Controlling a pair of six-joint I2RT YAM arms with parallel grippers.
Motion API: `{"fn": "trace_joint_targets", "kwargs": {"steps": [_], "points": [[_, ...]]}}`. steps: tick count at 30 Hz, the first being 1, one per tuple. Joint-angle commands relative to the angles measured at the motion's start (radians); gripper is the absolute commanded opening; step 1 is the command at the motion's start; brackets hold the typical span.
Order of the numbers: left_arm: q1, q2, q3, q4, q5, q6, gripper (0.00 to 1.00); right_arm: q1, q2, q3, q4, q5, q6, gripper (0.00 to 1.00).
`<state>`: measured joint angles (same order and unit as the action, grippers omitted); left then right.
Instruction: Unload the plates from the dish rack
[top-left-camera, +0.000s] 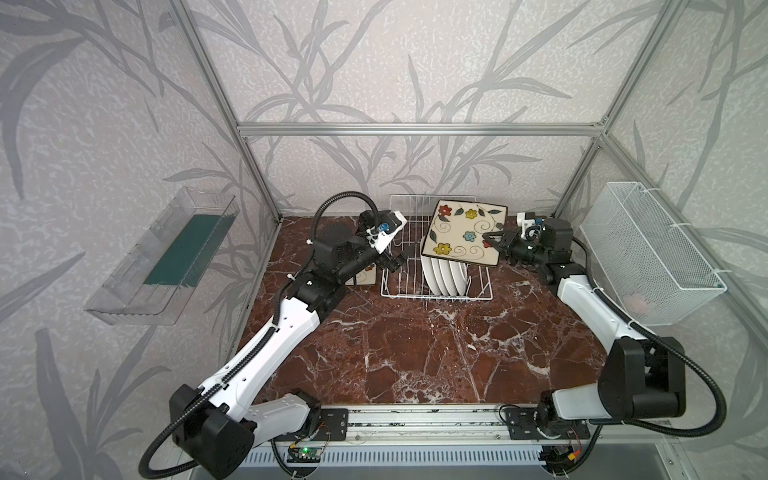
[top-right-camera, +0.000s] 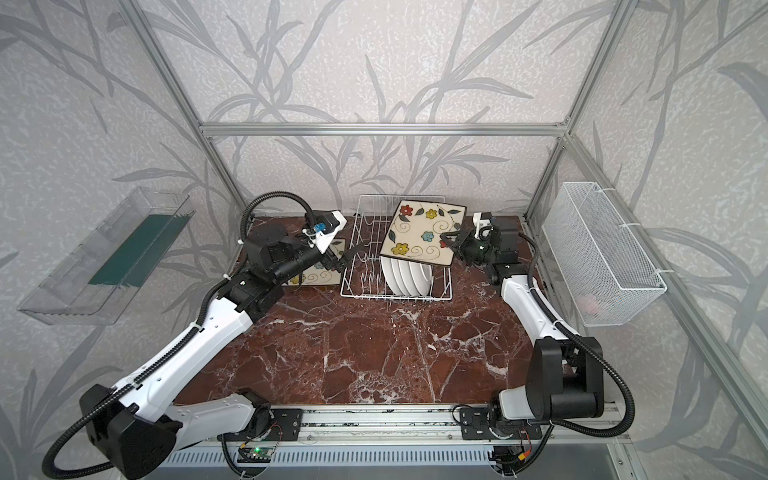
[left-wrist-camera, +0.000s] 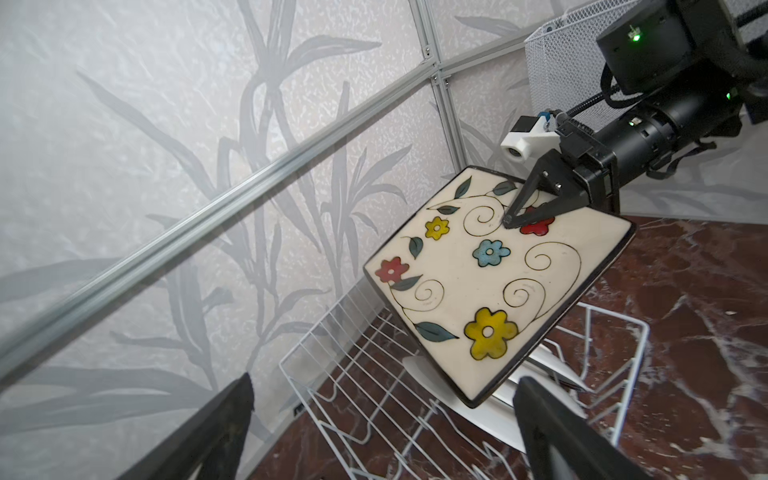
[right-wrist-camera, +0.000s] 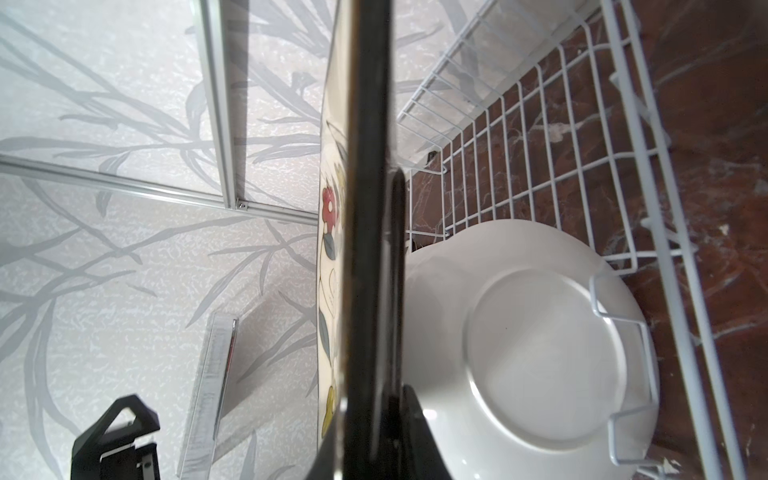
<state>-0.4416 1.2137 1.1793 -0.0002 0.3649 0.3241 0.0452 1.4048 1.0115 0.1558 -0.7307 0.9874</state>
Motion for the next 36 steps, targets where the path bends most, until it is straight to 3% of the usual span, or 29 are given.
{"fn": "trace_joint_targets", "kwargs": {"steps": [1, 4, 10, 18, 23, 28, 36], "points": [[0.095, 0.068, 0.094, -0.147, 0.174, -0.337, 0.99, 0.006, -0.106, -0.005, 0.299, -0.086, -0.076, 0.00], [0.136, 0.131, 0.129, -0.140, 0.292, -0.445, 0.99, 0.008, -0.111, -0.032, 0.356, -0.096, -0.085, 0.00], [0.140, 0.255, 0.181, -0.101, 0.438, -0.544, 0.98, 0.035, -0.086, -0.032, 0.437, -0.148, -0.101, 0.00], [0.138, 0.383, 0.199, 0.095, 0.582, -0.730, 0.95, 0.063, -0.033, -0.038, 0.577, -0.171, -0.093, 0.00], [0.134, 0.427, 0.195, 0.257, 0.651, -0.842, 0.88, 0.074, 0.010, -0.028, 0.645, -0.195, -0.075, 0.00], [0.124, 0.465, 0.213, 0.289, 0.699, -0.886, 0.83, 0.091, 0.036, -0.033, 0.712, -0.193, -0.052, 0.00], [0.104, 0.488, 0.238, 0.220, 0.699, -0.852, 0.73, 0.106, 0.051, -0.035, 0.743, -0.186, -0.049, 0.00]]}}
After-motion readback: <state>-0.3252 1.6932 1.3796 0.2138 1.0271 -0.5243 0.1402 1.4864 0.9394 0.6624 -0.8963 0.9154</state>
